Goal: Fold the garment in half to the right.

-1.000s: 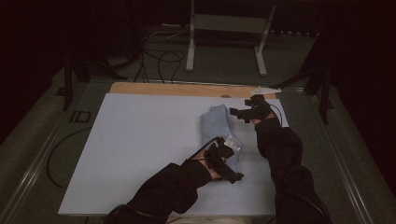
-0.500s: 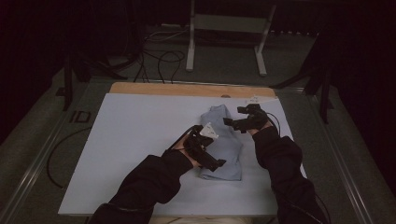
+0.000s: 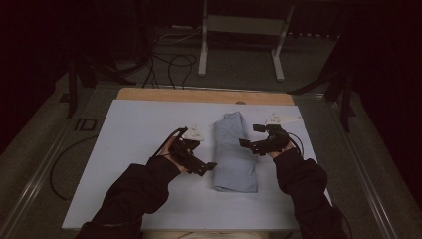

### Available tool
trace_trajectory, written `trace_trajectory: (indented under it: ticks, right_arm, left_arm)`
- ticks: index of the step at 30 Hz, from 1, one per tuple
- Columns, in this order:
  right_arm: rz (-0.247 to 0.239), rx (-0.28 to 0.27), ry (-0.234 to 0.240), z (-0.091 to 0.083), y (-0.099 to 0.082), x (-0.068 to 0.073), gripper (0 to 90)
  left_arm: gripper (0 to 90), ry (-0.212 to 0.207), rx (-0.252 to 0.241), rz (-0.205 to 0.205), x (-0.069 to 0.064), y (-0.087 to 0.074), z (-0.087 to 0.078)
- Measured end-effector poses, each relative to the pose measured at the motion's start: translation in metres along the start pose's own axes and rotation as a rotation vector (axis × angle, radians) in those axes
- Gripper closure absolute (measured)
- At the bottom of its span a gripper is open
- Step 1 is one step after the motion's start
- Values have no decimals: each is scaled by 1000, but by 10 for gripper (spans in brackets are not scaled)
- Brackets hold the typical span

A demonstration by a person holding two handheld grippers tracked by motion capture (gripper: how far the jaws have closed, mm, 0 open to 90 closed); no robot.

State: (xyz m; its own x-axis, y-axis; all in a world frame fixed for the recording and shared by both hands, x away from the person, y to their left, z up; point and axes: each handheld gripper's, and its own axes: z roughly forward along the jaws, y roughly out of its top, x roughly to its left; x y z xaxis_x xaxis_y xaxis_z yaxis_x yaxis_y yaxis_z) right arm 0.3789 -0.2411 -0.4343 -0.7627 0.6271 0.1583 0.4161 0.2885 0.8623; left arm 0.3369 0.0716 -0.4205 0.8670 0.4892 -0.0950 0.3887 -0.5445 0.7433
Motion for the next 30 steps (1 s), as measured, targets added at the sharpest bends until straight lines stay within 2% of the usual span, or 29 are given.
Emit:
trace_trajectory:
  ticks: [1, 2, 3, 4, 5, 6, 9, 10, 11, 12, 15, 16, 17, 18, 19, 20, 21, 23, 25, 26, 27, 30]
  right_arm:
    - [-1, -7, 2, -4, -5, 2, 93]
    - [-1, -7, 2, -4, -5, 2, 93]
    - [1, -13, 7, -8, -9, 5, 93]
    - [1, -13, 7, -8, -9, 5, 93]
    - [1, -13, 4, -12, -12, 7, 93]
    - [1, -13, 4, -12, -12, 7, 93]
    - [-2, -20, 8, -18, -21, 13, 93]
    - [-2, -20, 8, -18, -21, 13, 93]
    - [-5, -15, 9, -21, -25, 16, 93]
    - [-5, -15, 9, -21, -25, 16, 93]
    - [-6, -15, -4, -25, -34, 18, 93]
    - [-6, -15, -4, -25, -34, 18, 93]
    - [1, -19, -1, -28, -39, 19, 93]
    - [1, -19, -1, -28, -39, 19, 93]
    - [-4, -11, -11, -30, -44, 20, 93]
    - [-4, -11, -11, -30, -44, 20, 93]
    - [0, -7, -11, -33, -48, 20, 93]
    - [8, -8, -11, -35, -53, 21, 93]
    - [5, -4, -16, -38, -58, 21, 93]
    - [5, -4, -16, -38, -58, 21, 93]
    - [13, -8, -15, -40, -64, 22, 93]
    - [9, 0, -25, -42, -69, 22, 94]
  left_arm:
    - [0, 7, 0, -3, 4, -7, -6]
    - [0, 7, 0, -3, 4, -7, -6]
    - [0, 23, 0, -4, 7, -15, -13]
    - [0, 23, 0, -4, 7, -15, -13]
    - [0, 33, -4, -7, 10, -23, -19]
    - [0, 33, -4, -7, 10, -23, -19]
    - [0, 51, -5, -9, 14, -41, -31]
    - [0, 51, -5, -9, 14, -41, -31]
    - [0, 59, -6, -23, 17, -50, -37]
    - [0, 59, -6, -23, 17, -50, -37]
    - [0, 78, -3, -29, 19, -68, -49]
    - [0, 78, -3, -29, 19, -68, -49]
    - [0, 86, 1, -37, 20, -78, -54]
    - [0, 86, 1, -37, 20, -78, -54]
    - [0, 96, 9, -44, 21, -87, -59]
    - [0, 96, 9, -44, 21, -87, -59]
    - [0, 104, 0, -50, 21, -95, -63]
    - [0, 107, -1, -55, 21, -100, -65]
    - [0, 135, -3, -56, 21, -110, -69]
    - [0, 135, -3, -56, 21, -110, -69]
    - [0, 144, -11, -59, 22, -119, -71]
    - [0, 147, -12, -64, 24, -126, -73]
